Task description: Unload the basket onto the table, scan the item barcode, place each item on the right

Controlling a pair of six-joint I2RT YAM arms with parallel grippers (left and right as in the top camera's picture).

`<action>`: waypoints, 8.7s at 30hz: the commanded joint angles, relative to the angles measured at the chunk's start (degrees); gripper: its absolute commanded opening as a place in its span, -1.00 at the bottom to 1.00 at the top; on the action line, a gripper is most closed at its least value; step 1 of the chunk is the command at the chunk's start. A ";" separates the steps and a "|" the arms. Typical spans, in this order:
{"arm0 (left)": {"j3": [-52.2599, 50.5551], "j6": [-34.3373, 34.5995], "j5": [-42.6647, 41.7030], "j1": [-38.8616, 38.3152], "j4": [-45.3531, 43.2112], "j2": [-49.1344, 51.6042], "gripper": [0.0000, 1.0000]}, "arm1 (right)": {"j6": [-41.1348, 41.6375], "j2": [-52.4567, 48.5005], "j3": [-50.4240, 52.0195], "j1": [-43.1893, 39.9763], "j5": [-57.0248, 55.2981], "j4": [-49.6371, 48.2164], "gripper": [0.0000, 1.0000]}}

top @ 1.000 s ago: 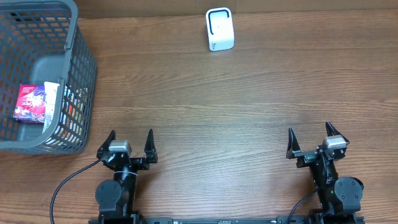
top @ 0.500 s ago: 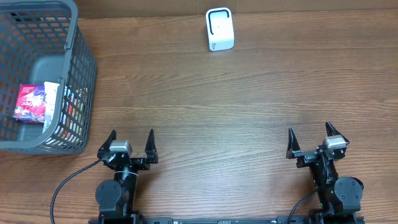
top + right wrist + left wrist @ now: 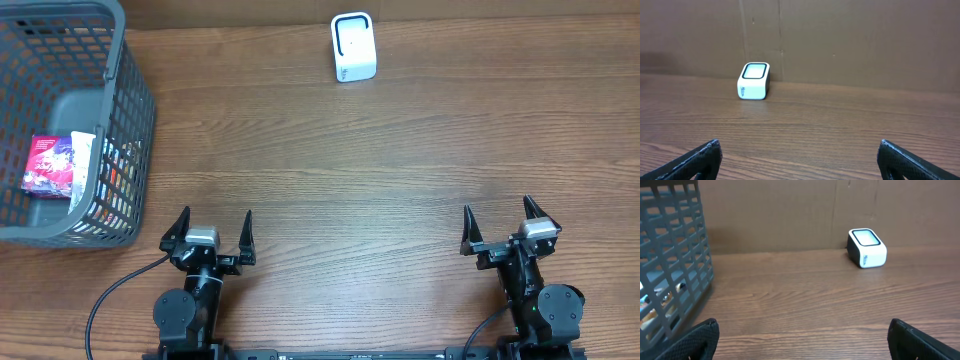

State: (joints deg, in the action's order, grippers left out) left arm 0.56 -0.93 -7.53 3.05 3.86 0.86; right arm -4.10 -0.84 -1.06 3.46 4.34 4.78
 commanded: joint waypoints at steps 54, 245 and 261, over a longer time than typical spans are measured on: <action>54.47 3.15 -6.43 0.37 20.13 44.98 1.00 | -0.26 0.68 0.59 0.33 0.39 -0.35 1.00; 145.81 -9.33 -18.84 -19.02 80.78 112.24 -0.52 | -0.26 0.68 0.59 0.33 0.39 -0.35 1.00; 145.81 -9.64 -9.31 -26.51 87.67 134.77 -0.52 | -0.26 0.68 0.59 0.33 0.42 -0.35 1.00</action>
State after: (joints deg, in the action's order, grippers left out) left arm 144.79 -10.81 -19.68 -22.17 90.72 134.17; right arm -4.12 -0.73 -1.06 3.46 4.49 4.71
